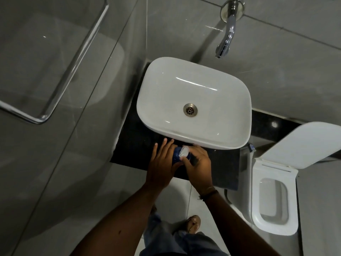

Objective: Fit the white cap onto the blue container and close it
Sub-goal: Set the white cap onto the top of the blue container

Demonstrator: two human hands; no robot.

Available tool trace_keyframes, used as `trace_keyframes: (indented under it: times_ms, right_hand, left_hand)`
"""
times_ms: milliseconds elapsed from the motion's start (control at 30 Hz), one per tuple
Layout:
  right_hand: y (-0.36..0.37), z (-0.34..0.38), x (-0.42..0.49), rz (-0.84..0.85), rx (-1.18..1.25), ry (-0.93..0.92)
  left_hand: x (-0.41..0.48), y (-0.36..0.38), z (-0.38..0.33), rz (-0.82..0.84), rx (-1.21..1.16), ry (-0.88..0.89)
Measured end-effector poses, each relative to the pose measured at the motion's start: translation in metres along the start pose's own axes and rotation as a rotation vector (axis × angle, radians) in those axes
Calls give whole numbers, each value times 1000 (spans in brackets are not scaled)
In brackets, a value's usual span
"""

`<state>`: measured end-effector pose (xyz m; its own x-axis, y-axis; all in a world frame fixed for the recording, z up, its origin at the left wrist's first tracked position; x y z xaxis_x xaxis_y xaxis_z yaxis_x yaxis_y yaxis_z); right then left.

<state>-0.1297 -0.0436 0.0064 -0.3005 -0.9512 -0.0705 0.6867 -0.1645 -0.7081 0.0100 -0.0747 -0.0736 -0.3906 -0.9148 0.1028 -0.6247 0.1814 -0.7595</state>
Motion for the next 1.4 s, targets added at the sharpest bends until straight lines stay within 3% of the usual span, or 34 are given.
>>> trace_keyframes:
  times_ms: [400, 733, 1200, 1400]
  right_hand:
    - [3, -1, -1, -110, -44, 48]
    - [-9, 2, 15, 87, -2, -14]
    - [1, -4, 3, -15, -43, 84]
    - [-1, -5, 5, 31, -71, 95]
  left_hand:
    - [-1, -4, -2, -19, -10, 17]
    - [1, -6, -3, -26, -24, 24]
    - [1, -6, -3, -27, -38, 26]
    - [1, -7, -4, -21, -45, 24]
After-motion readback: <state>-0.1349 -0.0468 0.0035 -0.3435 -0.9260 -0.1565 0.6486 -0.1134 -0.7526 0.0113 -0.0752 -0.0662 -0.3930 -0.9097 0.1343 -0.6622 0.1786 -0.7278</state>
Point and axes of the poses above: each hand's wrist, its own x-axis towards the middle knuckle, its own y-axis out of the palm, z = x × y, the point moved 2 cm from there along x, towards the middle knuckle, and after that the axes turned 7 degrees about -x, right-handed, at the moved point
